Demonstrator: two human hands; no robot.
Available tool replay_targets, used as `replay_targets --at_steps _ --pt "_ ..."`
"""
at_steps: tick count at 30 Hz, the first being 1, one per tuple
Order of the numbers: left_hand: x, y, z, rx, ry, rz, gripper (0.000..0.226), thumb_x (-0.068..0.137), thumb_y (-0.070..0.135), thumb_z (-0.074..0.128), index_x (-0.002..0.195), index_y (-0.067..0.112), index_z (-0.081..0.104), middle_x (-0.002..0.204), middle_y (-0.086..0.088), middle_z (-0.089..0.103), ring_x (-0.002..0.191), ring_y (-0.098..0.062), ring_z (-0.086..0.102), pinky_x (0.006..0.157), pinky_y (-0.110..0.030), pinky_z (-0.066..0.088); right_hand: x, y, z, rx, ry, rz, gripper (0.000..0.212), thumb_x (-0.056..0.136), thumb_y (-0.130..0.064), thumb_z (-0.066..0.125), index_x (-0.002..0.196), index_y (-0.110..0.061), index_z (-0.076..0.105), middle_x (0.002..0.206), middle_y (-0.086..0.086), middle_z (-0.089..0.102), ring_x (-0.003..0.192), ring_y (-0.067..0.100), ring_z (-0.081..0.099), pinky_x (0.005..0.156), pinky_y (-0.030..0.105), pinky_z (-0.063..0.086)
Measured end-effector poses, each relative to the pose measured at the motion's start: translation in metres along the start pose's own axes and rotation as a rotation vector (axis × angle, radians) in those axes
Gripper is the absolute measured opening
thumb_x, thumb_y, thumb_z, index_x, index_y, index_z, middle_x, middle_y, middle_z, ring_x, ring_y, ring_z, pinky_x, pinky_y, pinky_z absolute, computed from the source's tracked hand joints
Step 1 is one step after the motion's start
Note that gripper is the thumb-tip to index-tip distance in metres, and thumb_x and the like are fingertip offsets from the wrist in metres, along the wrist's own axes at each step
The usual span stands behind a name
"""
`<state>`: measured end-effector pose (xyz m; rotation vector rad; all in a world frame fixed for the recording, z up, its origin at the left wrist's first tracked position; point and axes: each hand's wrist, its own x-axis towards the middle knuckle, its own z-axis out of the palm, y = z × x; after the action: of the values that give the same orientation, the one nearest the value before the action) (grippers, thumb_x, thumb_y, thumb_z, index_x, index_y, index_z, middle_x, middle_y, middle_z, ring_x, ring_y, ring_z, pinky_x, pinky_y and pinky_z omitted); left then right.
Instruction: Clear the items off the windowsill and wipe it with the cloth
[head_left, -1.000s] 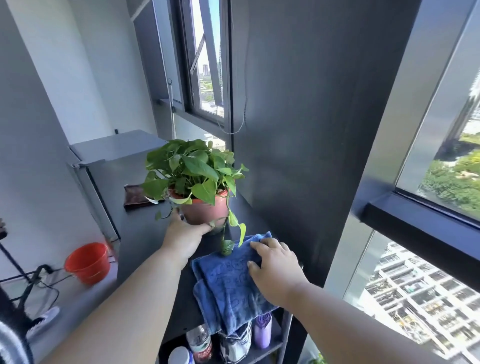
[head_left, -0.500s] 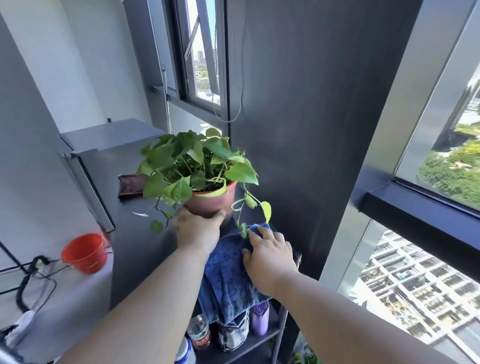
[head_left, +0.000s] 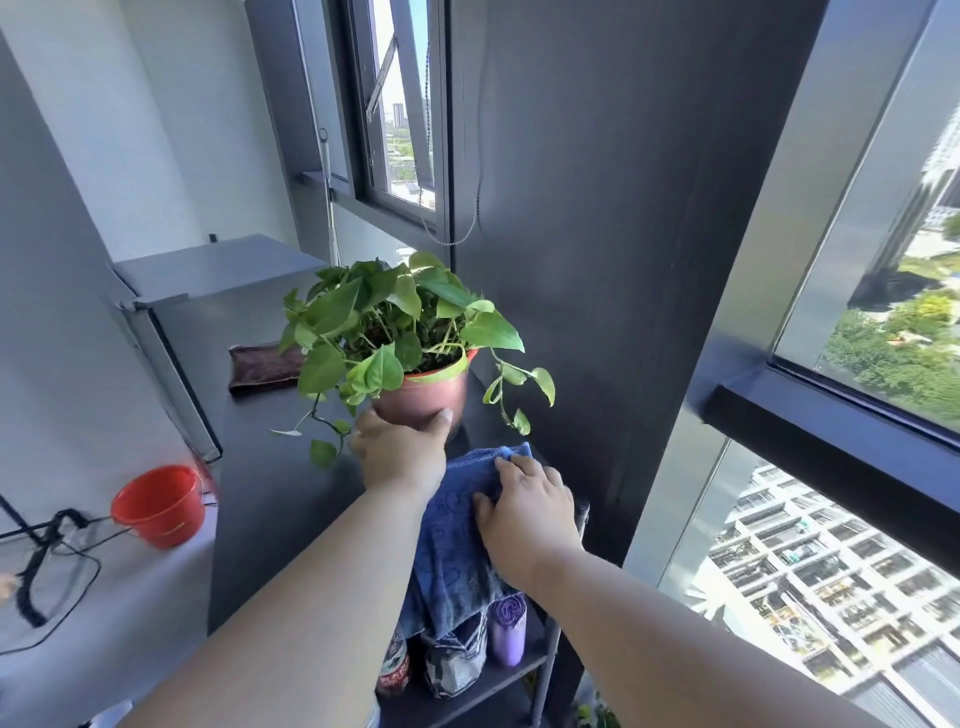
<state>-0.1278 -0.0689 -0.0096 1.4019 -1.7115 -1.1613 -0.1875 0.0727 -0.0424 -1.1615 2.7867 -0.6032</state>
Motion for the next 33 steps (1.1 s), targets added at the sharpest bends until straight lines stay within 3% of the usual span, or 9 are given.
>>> replay_targets --at_steps 4,7,9,12,15,23,29,31,33 --pt "-0.008 -0.001 -0.017 0.056 -0.111 0.039 0.098 0.089 0.051 0.079 0.159 0.004 0.031 0.161 -0.022 0.041 0.132 -0.042 0.059 0.092 -0.038 0.053 0.0 -0.002 -0.002 -0.028 -0.018 -0.016 0.056 0.1 -0.05 0.041 0.148 -0.022 0.048 0.151 0.002 0.049 0.135 0.031 0.04 0.111 0.043 0.031" --pt "-0.03 -0.011 -0.038 0.297 -0.192 0.187 0.088 0.092 0.051 0.069 0.162 0.007 0.038 0.157 -0.018 0.054 0.141 -0.038 0.054 0.114 -0.044 0.047 -0.004 -0.003 -0.005 -0.053 -0.018 -0.058 0.059 0.103 -0.05 0.037 0.155 -0.022 0.04 0.16 0.002 0.041 0.141 0.03 0.038 0.114 0.042 0.03" --pt "-0.051 -0.024 -0.046 0.471 -0.24 0.333 0.074 0.097 0.048 0.062 0.16 0.013 0.045 0.156 -0.014 0.057 0.143 -0.035 0.052 0.12 -0.043 0.041 -0.009 -0.004 -0.004 -0.054 -0.026 -0.095 0.062 0.103 -0.051 0.034 0.158 -0.023 0.037 0.168 0.003 0.03 0.148 0.029 0.033 0.12 0.042 0.025" --pt "-0.074 -0.048 -0.041 0.724 -0.356 0.524 0.065 0.108 0.046 0.045 0.165 0.015 0.038 0.174 -0.011 0.034 0.16 -0.03 0.029 0.13 -0.04 0.019 -0.012 -0.002 -0.001 -0.075 -0.077 -0.113 0.066 0.105 -0.051 0.029 0.164 -0.022 0.026 0.175 0.004 0.014 0.158 0.029 0.018 0.126 0.043 0.012" --pt "-0.073 -0.06 -0.037 0.902 -0.419 0.541 0.066 0.113 0.047 0.024 0.172 0.018 0.015 0.182 -0.008 0.002 0.167 -0.031 0.002 0.133 -0.046 0.001 -0.009 -0.002 0.001 -0.103 -0.117 -0.111 0.068 0.107 -0.05 0.025 0.167 -0.02 0.017 0.176 0.005 0.007 0.16 0.028 0.01 0.127 0.044 0.004" --pt "-0.056 -0.053 -0.035 0.916 -0.499 0.516 0.065 0.115 0.043 0.021 0.172 0.015 0.008 0.181 -0.009 -0.005 0.166 -0.035 -0.005 0.134 -0.048 0.002 0.011 -0.012 -0.005 -0.143 -0.238 -0.085 0.071 0.107 -0.051 0.023 0.167 -0.016 0.007 0.176 0.007 -0.003 0.161 0.03 0.0 0.128 0.048 0.001" --pt "-0.066 -0.049 -0.041 0.906 -0.504 0.476 0.073 0.111 0.055 0.022 0.172 0.018 0.006 0.181 -0.008 -0.007 0.166 -0.033 -0.008 0.133 -0.048 -0.001 -0.015 0.002 -0.017 -0.132 -0.174 -0.188 0.068 0.108 -0.049 0.023 0.168 -0.019 0.011 0.177 0.004 0.001 0.161 0.028 -0.002 0.127 0.049 -0.003" --pt "-0.076 -0.039 -0.043 0.885 -0.499 0.473 0.072 0.111 0.054 0.025 0.172 0.018 0.012 0.182 -0.007 -0.001 0.167 -0.032 -0.004 0.134 -0.047 0.002 -0.024 0.008 -0.027 -0.054 -0.171 -0.205 0.067 0.109 -0.047 0.025 0.168 -0.019 0.009 0.176 0.003 0.001 0.161 0.026 -0.003 0.128 0.046 -0.003" --pt "-0.092 -0.021 -0.041 0.765 -0.424 0.504 0.067 0.11 0.051 0.036 0.169 0.019 0.028 0.18 -0.004 0.016 0.166 -0.027 0.01 0.132 -0.042 0.013 -0.032 0.016 -0.047 0.129 -0.107 -0.241 0.063 0.111 -0.043 0.029 0.168 -0.019 0.014 0.176 0.001 0.005 0.161 0.023 0.0 0.128 0.041 -0.001"
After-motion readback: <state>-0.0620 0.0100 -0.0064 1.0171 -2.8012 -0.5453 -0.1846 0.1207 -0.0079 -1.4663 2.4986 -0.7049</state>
